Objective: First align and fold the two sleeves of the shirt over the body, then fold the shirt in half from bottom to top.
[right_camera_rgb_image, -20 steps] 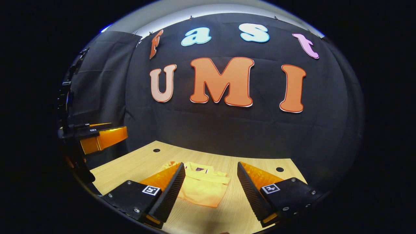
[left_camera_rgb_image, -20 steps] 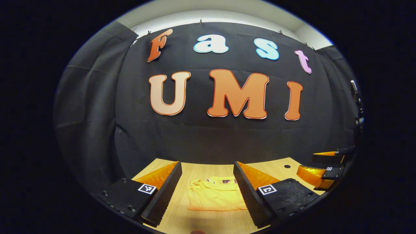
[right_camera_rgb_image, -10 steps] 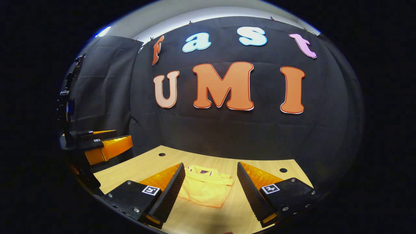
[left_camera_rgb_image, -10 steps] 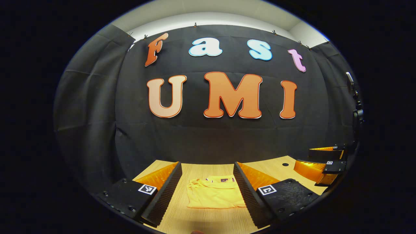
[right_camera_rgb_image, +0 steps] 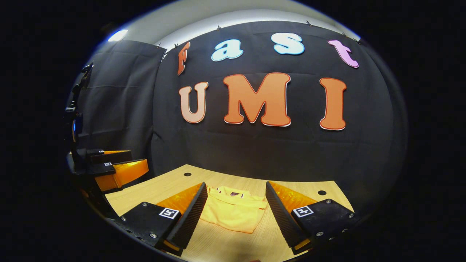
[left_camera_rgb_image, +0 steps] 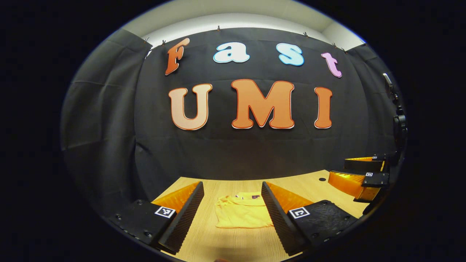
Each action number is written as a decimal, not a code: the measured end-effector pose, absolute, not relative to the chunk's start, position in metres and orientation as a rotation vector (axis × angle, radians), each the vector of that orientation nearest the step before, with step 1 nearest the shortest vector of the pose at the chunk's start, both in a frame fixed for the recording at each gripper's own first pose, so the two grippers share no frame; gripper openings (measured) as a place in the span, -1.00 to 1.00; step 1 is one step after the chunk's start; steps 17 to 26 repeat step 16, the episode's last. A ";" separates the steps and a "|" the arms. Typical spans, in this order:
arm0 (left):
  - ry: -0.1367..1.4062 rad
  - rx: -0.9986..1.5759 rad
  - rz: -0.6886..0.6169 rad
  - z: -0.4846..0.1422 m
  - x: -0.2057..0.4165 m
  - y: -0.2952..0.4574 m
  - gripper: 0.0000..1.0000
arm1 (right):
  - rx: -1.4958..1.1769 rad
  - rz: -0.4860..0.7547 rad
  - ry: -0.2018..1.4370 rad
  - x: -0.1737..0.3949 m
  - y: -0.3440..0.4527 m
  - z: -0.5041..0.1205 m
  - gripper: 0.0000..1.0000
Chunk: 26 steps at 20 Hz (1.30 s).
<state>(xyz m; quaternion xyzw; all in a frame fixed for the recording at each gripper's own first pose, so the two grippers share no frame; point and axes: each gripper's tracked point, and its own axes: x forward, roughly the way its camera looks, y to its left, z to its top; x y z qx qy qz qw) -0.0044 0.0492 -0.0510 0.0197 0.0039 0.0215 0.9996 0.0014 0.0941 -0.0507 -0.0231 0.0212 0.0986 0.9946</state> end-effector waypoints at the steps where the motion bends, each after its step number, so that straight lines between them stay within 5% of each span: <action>1: 0.004 0.039 0.034 -0.049 0.000 0.051 0.94 | -0.046 0.181 0.043 0.003 0.095 -0.051 0.94; 26: 0.011 0.024 -0.040 -0.058 0.013 0.055 0.94 | -0.003 0.036 0.052 -0.001 0.091 -0.045 0.94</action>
